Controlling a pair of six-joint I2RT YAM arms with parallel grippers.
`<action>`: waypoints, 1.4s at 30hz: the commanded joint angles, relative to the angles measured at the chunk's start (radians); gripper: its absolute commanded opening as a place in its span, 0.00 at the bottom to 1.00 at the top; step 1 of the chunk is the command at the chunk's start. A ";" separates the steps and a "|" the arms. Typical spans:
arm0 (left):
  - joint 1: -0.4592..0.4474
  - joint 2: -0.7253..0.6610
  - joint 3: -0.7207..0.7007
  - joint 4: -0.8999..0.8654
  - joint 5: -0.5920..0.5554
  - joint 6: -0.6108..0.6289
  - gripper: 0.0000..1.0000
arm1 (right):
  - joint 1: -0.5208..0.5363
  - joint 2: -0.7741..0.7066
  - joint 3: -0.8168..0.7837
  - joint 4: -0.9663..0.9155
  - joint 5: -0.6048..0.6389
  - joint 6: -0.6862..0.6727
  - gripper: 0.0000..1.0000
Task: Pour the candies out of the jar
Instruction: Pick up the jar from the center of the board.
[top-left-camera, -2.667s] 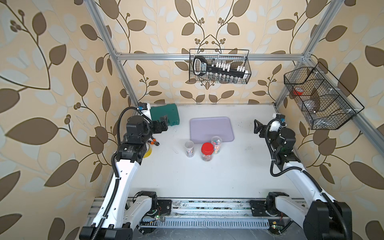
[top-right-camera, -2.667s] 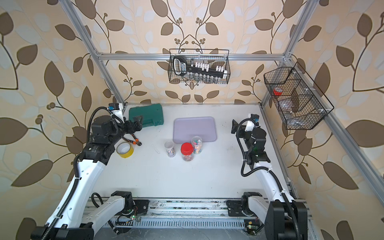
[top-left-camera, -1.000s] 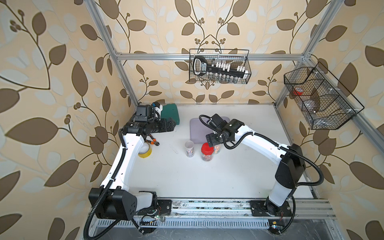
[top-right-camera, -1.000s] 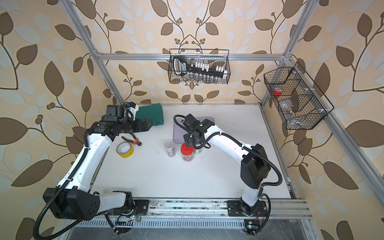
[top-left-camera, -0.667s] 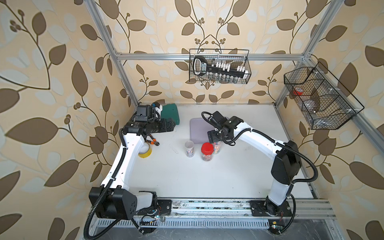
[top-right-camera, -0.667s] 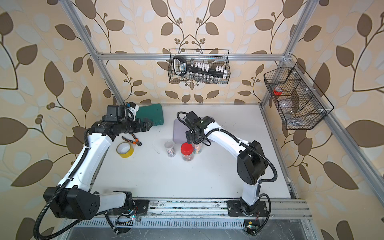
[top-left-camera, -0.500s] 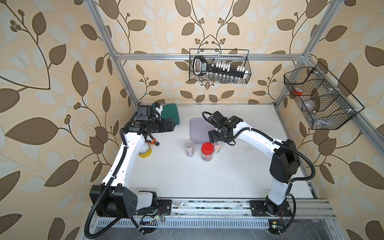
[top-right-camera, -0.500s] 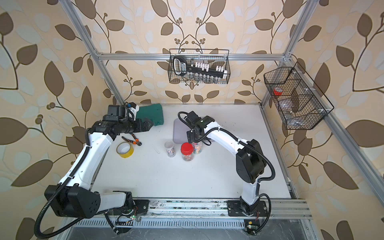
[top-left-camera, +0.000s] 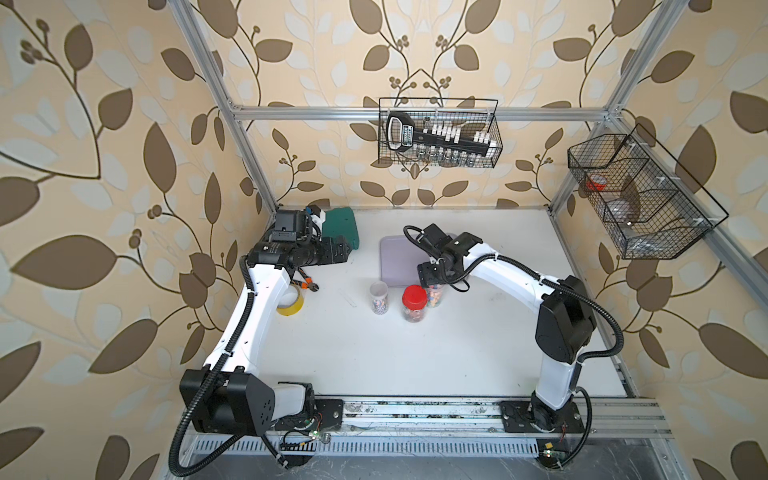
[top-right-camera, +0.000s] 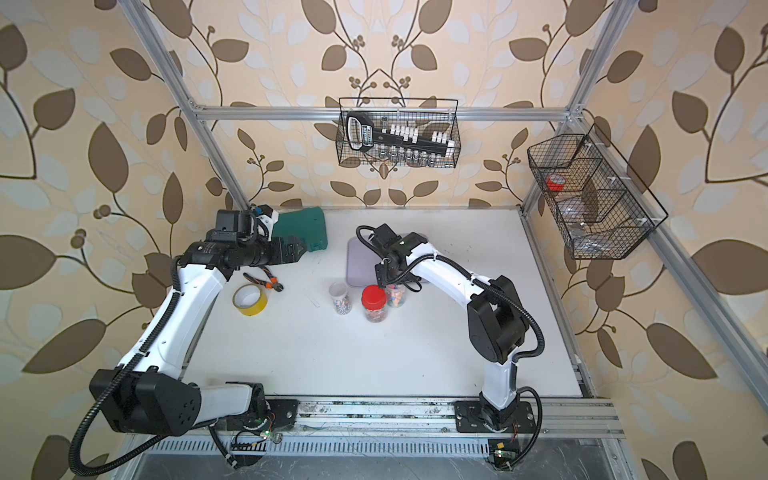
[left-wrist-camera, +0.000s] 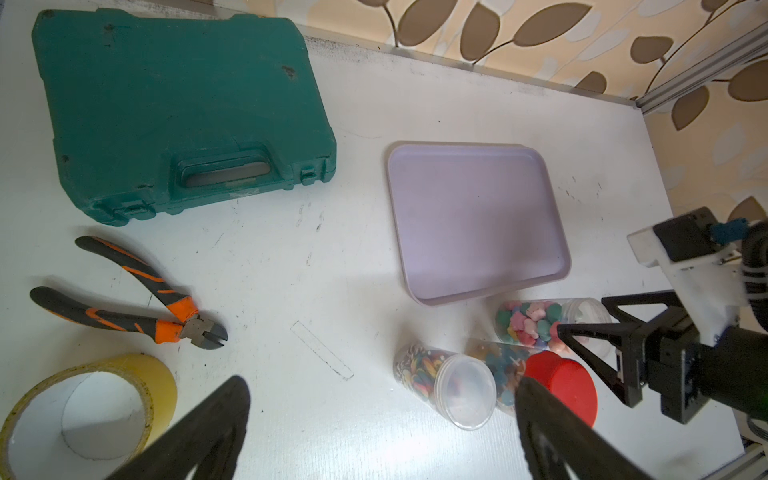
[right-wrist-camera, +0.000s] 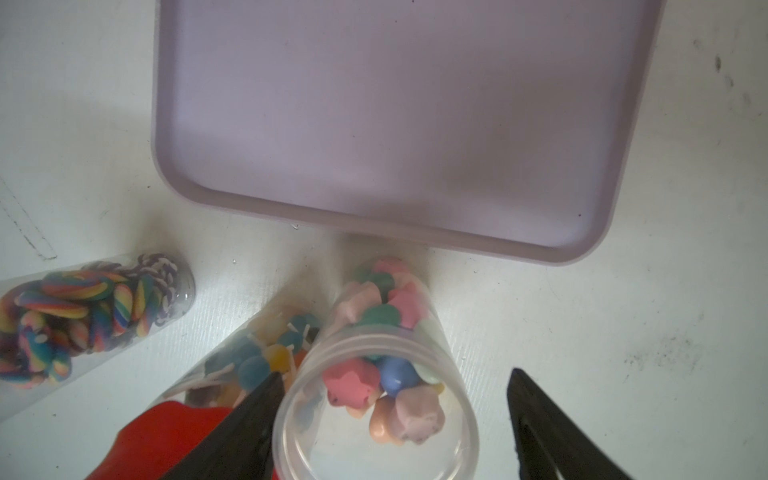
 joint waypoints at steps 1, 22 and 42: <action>-0.010 -0.011 0.000 -0.006 -0.011 0.017 0.99 | -0.008 0.021 -0.024 -0.011 -0.013 0.011 0.79; -0.010 -0.004 0.009 -0.010 0.031 0.002 0.99 | -0.041 -0.014 -0.093 0.009 -0.032 -0.021 0.55; -0.032 -0.070 -0.136 0.177 0.543 0.206 0.99 | -0.179 -0.138 0.109 -0.118 -0.181 -0.176 0.42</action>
